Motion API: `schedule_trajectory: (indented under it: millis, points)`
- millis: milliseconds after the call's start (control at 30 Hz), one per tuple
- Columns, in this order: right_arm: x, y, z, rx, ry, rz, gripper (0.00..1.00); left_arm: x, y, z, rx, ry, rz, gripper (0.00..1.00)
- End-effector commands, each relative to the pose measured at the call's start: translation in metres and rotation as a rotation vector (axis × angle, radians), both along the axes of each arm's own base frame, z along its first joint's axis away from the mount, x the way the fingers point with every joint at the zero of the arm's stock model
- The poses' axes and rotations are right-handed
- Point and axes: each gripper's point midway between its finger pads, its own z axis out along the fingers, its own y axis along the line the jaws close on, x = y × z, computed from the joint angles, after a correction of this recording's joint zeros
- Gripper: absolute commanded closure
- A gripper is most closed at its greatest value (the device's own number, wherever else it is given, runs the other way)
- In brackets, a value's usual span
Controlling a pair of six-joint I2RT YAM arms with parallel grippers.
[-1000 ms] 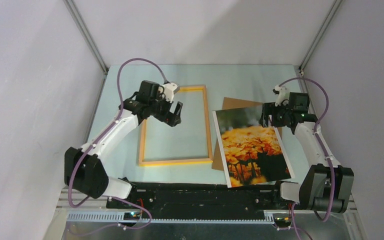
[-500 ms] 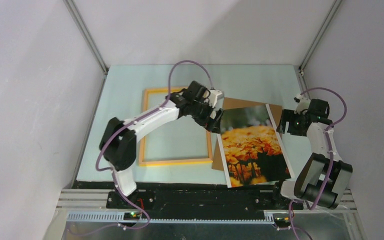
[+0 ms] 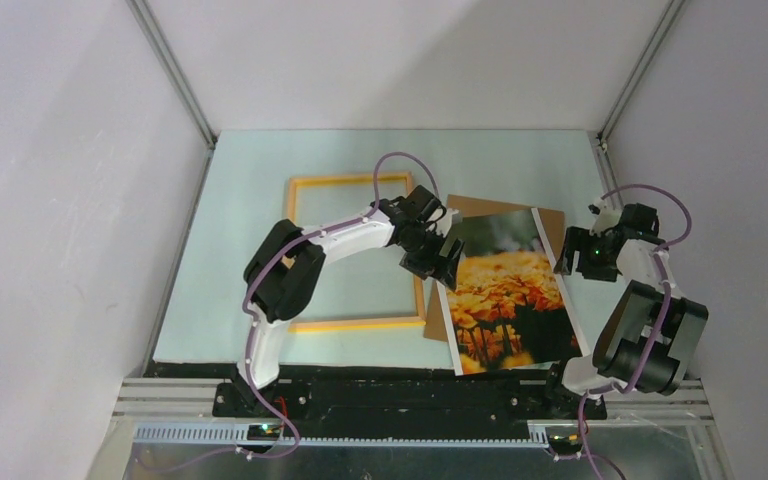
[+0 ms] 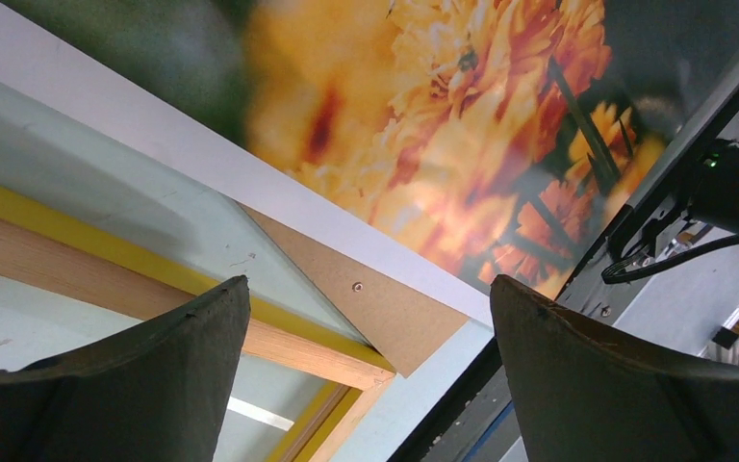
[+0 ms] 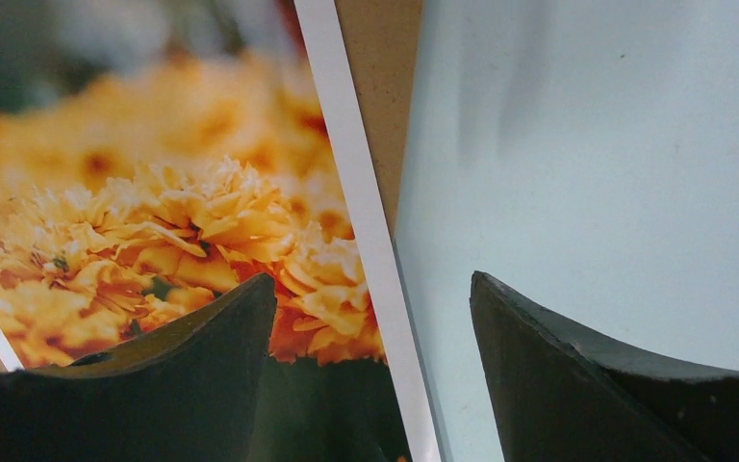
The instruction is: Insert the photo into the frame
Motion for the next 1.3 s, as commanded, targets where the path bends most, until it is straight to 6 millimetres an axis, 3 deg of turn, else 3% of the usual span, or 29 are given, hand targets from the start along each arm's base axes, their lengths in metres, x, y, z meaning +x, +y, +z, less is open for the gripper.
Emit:
schedule_trajectory:
  millis: [0, 367, 633, 933, 1267]
  points:
    - [-0.003, -0.003, -0.013, -0.003, 0.039, 0.016, 0.23, 0.008, -0.014, 0.013, -0.038, 0.004, 0.038, 0.01]
    - [-0.002, -0.003, -0.020, 0.004, 0.073, 0.018, 0.23, 0.023, -0.015, -0.007, 0.018, -0.023, 0.072, 0.01]
    - [-0.001, 0.003, -0.030, -0.006, 0.128, 0.059, 0.24, 0.049, -0.010, -0.011, 0.092, -0.139, 0.132, 0.00]
    - [-0.002, 0.014, -0.041, 0.022, 0.193, 0.101, 0.28, 0.051, -0.021, -0.027, 0.085, -0.088, 0.139, 0.00]
    - [0.002, 0.034, -0.021, 0.157, 0.139, 0.151, 0.37, 0.050, -0.030, -0.020, 0.036, -0.083, 0.092, 0.00]
